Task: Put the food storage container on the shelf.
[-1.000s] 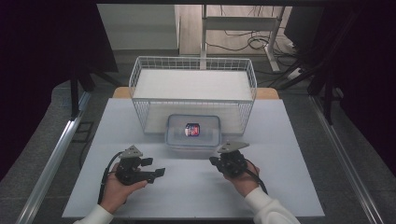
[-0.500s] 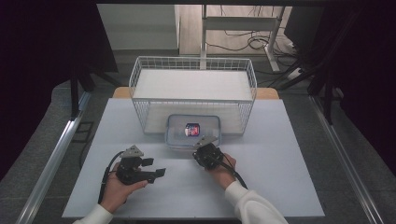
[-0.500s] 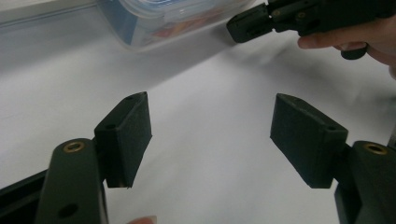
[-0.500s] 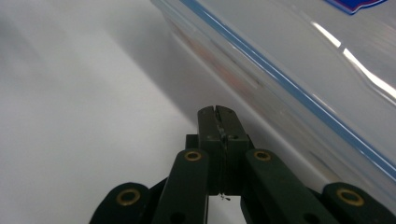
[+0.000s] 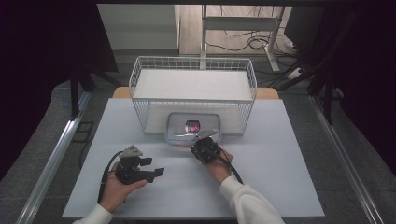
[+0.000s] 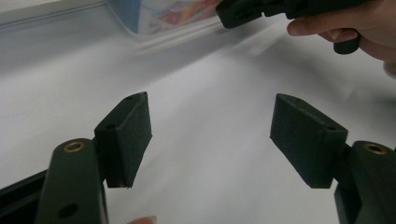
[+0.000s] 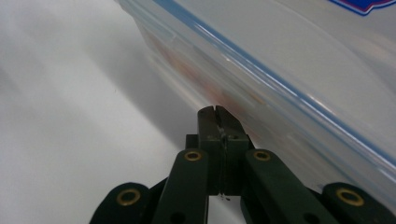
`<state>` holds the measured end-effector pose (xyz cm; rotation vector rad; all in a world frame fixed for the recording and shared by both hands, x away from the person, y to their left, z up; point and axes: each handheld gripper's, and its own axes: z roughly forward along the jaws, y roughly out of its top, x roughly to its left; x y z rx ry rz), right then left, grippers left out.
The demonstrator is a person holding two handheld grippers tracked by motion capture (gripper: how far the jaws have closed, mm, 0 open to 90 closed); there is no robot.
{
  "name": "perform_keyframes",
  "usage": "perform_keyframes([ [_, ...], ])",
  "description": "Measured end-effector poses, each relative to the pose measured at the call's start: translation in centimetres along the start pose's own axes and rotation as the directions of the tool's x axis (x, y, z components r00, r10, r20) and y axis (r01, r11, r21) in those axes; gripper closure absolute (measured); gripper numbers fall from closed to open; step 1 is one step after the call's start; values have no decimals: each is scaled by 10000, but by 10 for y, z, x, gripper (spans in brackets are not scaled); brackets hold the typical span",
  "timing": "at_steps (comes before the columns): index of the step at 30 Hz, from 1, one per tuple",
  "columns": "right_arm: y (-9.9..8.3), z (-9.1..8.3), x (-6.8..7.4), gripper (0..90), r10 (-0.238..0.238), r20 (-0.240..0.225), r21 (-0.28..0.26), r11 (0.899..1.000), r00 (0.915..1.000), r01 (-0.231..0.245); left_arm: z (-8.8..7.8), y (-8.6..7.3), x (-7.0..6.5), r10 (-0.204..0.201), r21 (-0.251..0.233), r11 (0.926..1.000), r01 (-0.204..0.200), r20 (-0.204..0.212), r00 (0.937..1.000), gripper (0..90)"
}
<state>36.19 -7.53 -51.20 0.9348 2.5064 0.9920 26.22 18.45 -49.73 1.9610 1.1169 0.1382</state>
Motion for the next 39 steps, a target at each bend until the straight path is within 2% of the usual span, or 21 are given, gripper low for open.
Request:
perform_keyframes([
  [3,5,3,-5,889,349,422,59,9994,9985,-352,0,0,1,-2,17,10000,2,53,10000,289],
  [6,9,5,-12,889,821,197,-190,9965,9964,-817,0,1,2,-72,-5,10000,72,90,9999,289],
  [20,33,28,-36,889,1458,546,-383,9889,9878,-1438,1,1,7,-193,25,9998,193,139,9997,289],
  [24,38,32,-36,889,1229,832,-283,9923,9889,-1210,1,1,7,-154,55,9999,153,131,9998,289],
  [31,41,37,-42,889,1437,1060,-284,9895,9839,-1415,2,1,7,-168,94,9998,167,115,9998,289],
  [33,40,37,-42,889,1343,1134,-223,9909,9844,-1326,2,1,7,-142,81,9999,141,78,9999,290],
  [37,38,32,-40,889,1186,961,-171,9929,9883,-1174,1,1,7,-191,20,9998,191,65,9998,290],
  [39,33,15,-35,889,934,647,-282,9954,9935,-917,1,1,7,-224,-19,9997,224,71,9997,289],
])
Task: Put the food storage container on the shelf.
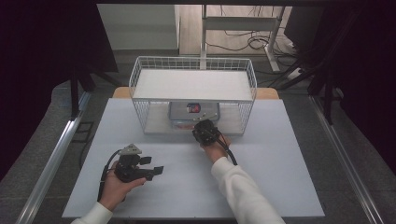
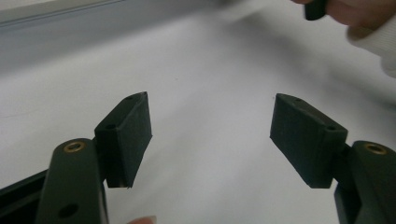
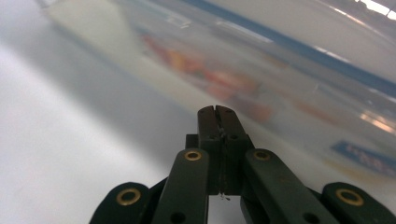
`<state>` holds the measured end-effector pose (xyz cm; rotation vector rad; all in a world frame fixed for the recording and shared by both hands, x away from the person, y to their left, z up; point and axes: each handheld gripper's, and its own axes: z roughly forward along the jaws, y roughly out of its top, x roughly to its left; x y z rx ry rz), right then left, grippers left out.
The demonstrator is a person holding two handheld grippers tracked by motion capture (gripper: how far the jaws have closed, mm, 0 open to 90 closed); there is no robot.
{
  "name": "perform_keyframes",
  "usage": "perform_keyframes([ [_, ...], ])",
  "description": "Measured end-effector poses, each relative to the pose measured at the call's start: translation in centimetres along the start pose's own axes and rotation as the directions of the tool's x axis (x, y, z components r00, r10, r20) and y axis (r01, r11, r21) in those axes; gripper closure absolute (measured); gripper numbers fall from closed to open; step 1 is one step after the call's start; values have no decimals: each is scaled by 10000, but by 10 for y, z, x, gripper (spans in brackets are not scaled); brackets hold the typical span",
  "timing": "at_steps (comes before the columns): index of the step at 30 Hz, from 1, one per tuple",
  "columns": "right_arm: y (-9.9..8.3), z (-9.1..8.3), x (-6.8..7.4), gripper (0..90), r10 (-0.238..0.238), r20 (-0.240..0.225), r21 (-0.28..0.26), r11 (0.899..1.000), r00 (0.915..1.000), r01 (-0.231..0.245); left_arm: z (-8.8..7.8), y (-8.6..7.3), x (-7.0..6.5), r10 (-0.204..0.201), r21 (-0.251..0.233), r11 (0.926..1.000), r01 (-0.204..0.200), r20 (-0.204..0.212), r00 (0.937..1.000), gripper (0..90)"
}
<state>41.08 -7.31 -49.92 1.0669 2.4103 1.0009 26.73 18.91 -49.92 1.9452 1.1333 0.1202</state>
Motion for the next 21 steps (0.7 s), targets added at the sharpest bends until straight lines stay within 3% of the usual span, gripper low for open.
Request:
perform_keyframes([
  [5,-20,-46,-6,889,-274,-556,-26,9996,9981,273,-3,-1,0,-8,-31,10000,8,-16,10000,289],
  [6,-20,-46,-6,889,-274,-556,-26,9996,9981,273,-3,-1,0,-8,-31,10000,8,-16,10000,289],
  [7,-33,-68,-8,889,-376,-691,0,9993,9969,377,-3,-1,-1,-27,-49,10000,27,5,10000,288],
  [9,-49,-89,-12,889,-422,-764,-56,9991,9962,419,-2,-1,-1,-15,4,10000,15,-2,10000,287],
  [10,-49,-89,-12,889,-422,-764,-56,9991,9962,419,-2,-1,-1,-15,4,10000,15,-2,10000,286],
  [11,-68,-111,-17,889,-302,-769,-139,9995,9966,293,-1,-1,-2,10,57,10000,-10,-3,10000,286],
  [12,-68,-111,-17,889,-302,-769,-139,9995,9966,293,-1,-1,-2,10,57,10000,-10,-3,10000,285],
  [13,-83,-127,-22,889,-246,-777,-202,9995,9967,231,-1,-1,-4,7,55,10000,-7,12,10000,284],
  [14,-83,-127,-22,889,-246,-777,-202,9995,9967,231,-1,-1,-4,7,55,10000,-7,12,10000,284],
  [16,-107,-150,-32,888,-471,-486,-105,9989,9977,466,-1,-1,-5,-12,56,10000,11,38,10000,283],
  [21,-131,-177,-51,887,223,-489,-372,9990,9986,-241,0,0,-9,36,76,10000,-36,12,10000,281],
])
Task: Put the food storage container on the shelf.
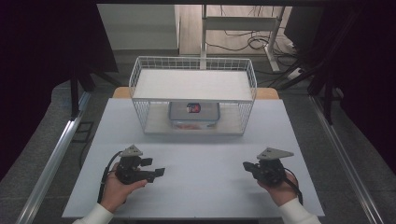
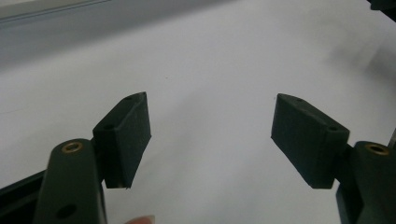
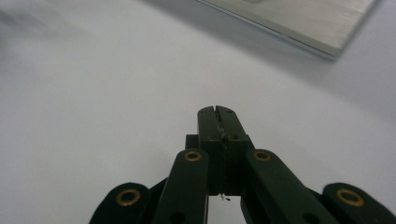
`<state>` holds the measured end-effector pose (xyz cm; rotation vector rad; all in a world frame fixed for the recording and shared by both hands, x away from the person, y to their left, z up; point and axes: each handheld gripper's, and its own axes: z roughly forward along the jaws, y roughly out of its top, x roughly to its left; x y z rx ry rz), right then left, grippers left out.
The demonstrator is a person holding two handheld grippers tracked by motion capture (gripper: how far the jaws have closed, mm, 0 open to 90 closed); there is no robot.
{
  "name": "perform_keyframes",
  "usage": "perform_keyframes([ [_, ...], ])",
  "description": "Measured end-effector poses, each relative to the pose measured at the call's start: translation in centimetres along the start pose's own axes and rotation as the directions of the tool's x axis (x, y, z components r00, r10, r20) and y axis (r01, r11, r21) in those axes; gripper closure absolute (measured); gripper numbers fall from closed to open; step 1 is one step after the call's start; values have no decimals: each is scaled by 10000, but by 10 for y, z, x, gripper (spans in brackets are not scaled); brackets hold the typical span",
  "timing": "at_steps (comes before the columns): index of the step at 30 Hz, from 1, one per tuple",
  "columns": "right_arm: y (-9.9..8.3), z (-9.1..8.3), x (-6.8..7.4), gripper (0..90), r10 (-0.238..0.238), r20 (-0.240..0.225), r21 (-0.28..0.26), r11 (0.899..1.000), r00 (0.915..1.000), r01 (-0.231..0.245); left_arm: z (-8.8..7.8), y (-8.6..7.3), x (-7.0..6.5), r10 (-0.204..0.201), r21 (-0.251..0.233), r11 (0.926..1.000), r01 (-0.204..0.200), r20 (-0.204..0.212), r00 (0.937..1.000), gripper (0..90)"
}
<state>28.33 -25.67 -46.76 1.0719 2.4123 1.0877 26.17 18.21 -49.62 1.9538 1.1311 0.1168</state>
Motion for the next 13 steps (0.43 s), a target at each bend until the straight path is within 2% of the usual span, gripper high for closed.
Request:
perform_keyframes([
  [3,-3,-5,-3,884,23,71,-80,10000,10000,-22,1,0,-1,28,29,10000,-28,-29,10000,280],
  [5,-1,-7,-6,848,158,73,-227,9996,9998,-156,1,0,-1,63,58,10000,-63,-59,10000,279],
  [7,2,-6,-7,594,263,-34,-432,9987,9996,-264,0,0,0,30,3,10000,-30,-83,10000,279],
  [8,2,-5,-6,512,340,55,-473,9983,9994,-337,0,0,1,0,-13,10000,0,-79,10000,278],
  [11,0,-4,-5,384,215,96,-429,9989,9997,-211,0,0,2,-15,-23,10000,15,-98,10000,271],
  [13,-1,-3,-4,358,221,142,-428,9989,9997,-214,0,0,3,2,-10,10000,-2,-113,9999,270],
])
